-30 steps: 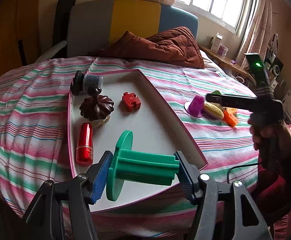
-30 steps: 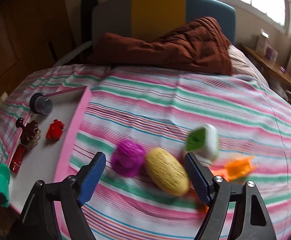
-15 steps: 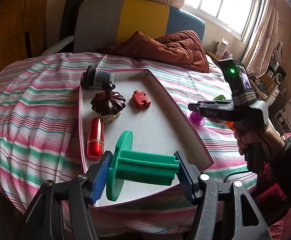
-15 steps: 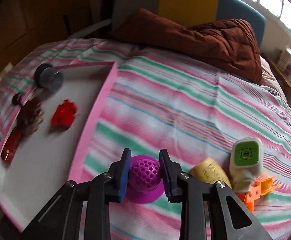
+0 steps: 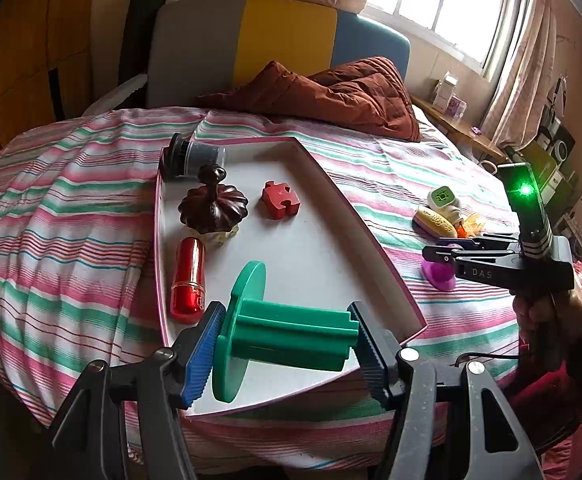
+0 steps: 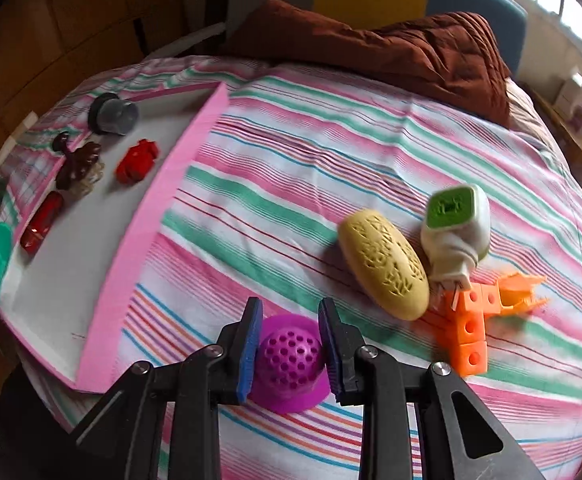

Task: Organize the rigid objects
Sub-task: 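Place the green spool in the tray and open the left gripper while the right holds the magenta cup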

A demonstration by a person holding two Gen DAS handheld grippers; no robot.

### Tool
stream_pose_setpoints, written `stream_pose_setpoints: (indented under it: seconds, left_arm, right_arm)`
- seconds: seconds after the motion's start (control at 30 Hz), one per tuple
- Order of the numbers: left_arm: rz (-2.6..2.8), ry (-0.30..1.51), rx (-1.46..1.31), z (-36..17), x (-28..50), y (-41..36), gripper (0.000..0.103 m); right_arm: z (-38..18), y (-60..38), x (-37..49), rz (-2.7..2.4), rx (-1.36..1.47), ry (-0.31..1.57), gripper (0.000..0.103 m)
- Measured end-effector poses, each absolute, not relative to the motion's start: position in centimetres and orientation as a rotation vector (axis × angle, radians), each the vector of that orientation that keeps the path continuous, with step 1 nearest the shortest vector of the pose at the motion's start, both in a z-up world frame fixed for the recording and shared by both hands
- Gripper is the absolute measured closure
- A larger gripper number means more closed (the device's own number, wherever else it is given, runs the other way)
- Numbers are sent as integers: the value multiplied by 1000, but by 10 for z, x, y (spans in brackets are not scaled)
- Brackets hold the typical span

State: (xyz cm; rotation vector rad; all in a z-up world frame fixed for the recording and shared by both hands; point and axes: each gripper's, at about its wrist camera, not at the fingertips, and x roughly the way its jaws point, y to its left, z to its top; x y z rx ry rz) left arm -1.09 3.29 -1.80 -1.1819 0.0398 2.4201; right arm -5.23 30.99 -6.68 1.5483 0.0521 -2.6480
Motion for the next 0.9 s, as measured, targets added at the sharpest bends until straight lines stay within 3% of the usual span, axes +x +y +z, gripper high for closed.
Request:
stream_pose_setpoints:
  seconds: [0.23, 0.53, 0.9]
  left_arm:
    - [2465, 74, -1166, -10, -17, 47, 40]
    - [2436, 132, -1168, -12, -15, 66, 40]
    - [2402, 143, -1202, -17, -21, 75, 40]
  right_arm:
    - [-68, 303, -53, -2659, 1543, 136, 74]
    - [-71, 309, -56, -2659, 1588, 52, 74]
    - [-72, 307, -56, -2667, 1594, 82, 74]
